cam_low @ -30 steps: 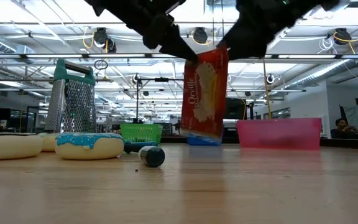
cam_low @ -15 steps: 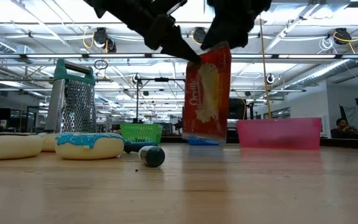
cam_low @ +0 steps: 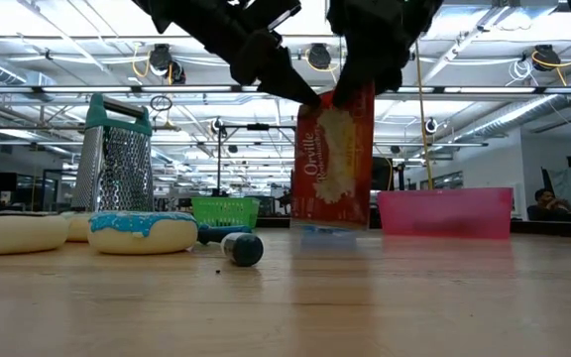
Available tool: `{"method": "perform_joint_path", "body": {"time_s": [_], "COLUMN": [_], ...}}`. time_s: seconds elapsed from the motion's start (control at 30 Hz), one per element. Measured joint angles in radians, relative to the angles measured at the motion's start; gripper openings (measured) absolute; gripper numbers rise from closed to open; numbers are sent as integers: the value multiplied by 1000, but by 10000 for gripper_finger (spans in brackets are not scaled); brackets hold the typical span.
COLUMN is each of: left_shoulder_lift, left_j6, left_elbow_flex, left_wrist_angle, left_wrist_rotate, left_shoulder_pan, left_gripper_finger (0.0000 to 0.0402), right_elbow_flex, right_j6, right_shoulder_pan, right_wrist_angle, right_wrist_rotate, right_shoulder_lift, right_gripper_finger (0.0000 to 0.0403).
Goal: Pick & Place Food Item
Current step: Stack the bottom red popcorn bag on top of the red popcorn bag in the pink bin
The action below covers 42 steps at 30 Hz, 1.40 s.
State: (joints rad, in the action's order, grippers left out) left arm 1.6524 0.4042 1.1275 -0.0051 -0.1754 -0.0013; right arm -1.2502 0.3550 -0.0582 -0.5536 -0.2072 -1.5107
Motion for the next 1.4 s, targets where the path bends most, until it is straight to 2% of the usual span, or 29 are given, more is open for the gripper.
{"method": "perform_joint_path", "body": {"time_s": [0.27,0.5,0.63,0.77,0.97,1.1,1.17,1.33,1.4], "left_shoulder_lift": [0,0,0,-6,-47,-125,-179,-318,-377], "left_j6": [-7,-7,-31,-69,-70,-79,-87,-117,-148], "left_elbow_flex": [0,0,0,8,10,10,10,-60,-126], "left_wrist_angle": [0,0,8,15,54,34,-14,-18,33], "left_wrist_rotate": [4,19,12,-10,-75,-81,-21,293,306], "left_shoulder_pan": [0,0,-1,-4,-28,-41,-40,14,41], "left_gripper_finger": [0,0,6,50,157,215,235,260,261], "right_elbow_flex": [0,0,0,0,0,1,1,1,1], "right_j6": [0,-60,-88,-104,-113,-122,-128,-111,-95], "right_shoulder_pan": [0,-1,-2,-2,0,-1,0,1,2], "right_wrist_angle": [-12,-55,-50,-59,-59,-76,-92,-165,-203], "right_wrist_rotate": [3,3,0,0,-2,-2,-8,-109,-154], "right_shoulder_lift": [17,17,16,16,16,32,56,165,220], "right_gripper_finger": [106,11,3,2,1,1,1,0,0]}}
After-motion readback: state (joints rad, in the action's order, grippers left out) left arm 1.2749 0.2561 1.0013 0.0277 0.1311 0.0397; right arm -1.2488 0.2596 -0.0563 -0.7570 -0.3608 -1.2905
